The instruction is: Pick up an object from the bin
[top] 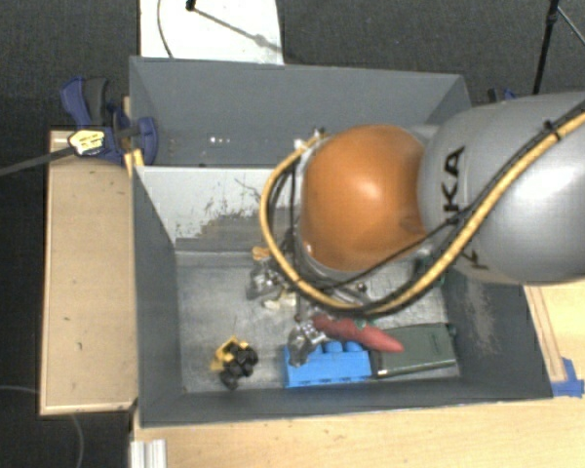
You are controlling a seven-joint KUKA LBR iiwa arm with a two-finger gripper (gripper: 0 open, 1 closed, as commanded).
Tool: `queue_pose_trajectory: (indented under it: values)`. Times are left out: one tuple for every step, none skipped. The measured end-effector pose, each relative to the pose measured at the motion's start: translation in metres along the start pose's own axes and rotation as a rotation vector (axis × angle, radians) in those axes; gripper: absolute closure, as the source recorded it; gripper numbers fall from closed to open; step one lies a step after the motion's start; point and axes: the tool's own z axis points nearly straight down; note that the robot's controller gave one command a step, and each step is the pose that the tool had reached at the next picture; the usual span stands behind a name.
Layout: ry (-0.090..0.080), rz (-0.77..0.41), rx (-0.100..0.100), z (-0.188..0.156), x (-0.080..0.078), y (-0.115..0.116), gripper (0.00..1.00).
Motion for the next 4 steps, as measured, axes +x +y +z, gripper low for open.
queue_pose_trajectory:
  values:
    - [-0.007,-0.120,0.002,0.063,-0.002,-0.008,0.00]
    - [-0.002,-0.340,0.001,0.118,-0.011,0.024,0.00]
    - [-0.001,-0.270,-0.001,0.131,-0.006,0.030,1.00]
    - [-0.001,-0.270,-0.001,0.131,-0.006,0.030,1.00]
